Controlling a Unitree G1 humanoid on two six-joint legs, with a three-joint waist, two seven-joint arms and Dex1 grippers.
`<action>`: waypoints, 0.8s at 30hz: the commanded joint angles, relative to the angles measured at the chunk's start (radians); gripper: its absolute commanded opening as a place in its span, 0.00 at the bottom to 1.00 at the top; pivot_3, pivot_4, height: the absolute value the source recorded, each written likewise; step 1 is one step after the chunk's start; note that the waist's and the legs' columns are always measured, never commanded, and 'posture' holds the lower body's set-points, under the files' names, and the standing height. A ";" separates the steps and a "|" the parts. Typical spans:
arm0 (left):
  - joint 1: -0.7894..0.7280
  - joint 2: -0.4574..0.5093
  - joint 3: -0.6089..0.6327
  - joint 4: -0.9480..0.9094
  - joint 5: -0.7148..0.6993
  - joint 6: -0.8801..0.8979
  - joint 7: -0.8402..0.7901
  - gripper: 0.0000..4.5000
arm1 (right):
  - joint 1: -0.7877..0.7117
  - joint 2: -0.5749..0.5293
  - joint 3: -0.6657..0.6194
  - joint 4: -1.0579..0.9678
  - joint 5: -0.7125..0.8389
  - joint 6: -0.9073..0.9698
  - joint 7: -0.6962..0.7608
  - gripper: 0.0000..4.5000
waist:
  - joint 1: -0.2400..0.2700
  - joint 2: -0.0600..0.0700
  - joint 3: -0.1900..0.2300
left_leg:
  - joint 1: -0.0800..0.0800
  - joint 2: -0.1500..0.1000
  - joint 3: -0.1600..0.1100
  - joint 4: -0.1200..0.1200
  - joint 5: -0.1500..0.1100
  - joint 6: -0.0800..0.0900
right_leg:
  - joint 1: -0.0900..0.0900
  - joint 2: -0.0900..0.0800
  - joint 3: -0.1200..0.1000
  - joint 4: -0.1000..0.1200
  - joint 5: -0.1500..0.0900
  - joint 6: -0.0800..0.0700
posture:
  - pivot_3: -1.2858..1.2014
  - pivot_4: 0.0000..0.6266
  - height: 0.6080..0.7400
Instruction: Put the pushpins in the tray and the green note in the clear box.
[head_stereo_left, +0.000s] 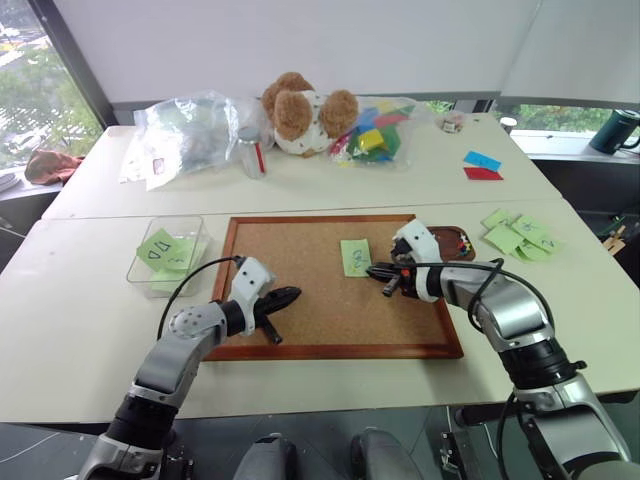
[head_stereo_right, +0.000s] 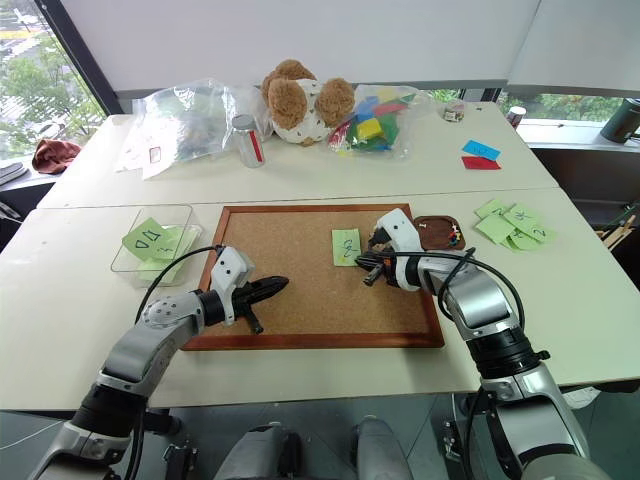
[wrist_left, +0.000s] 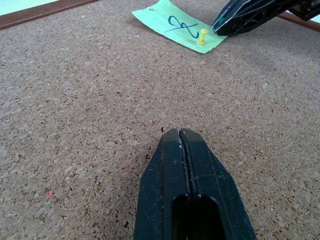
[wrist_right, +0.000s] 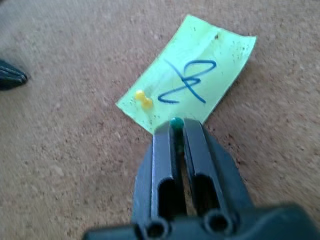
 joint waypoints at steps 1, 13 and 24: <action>0.033 0.011 -0.018 0.046 0.031 0.043 0.003 0.00 | -0.022 -0.006 -0.024 -0.067 0.015 -0.001 0.011 0.01 | 0.000 0.000 0.000 | 0.000 0.000 0.000 0.000 0.000 0.000 | 0.000 0.000 0.000 0.000 0.000 0.000 | 0.52 0.24 1.00; 0.031 0.012 -0.034 0.058 0.035 0.053 -0.007 0.00 | -0.065 -0.060 -0.143 -0.138 0.065 0.079 -0.007 0.01 | 0.003 0.000 0.000 | 0.000 0.000 0.000 0.000 0.000 0.000 | 0.000 0.000 0.000 0.000 0.000 0.000 | 0.52 0.24 1.00; 0.023 0.012 -0.033 0.064 0.032 0.053 -0.011 0.00 | -0.144 -0.123 -0.235 0.281 -0.038 -0.102 -0.111 0.01 | 0.002 0.000 0.000 | 0.000 0.000 0.000 -0.001 0.000 0.000 | 0.001 0.000 0.000 -0.001 0.000 0.000 | 0.52 0.24 1.00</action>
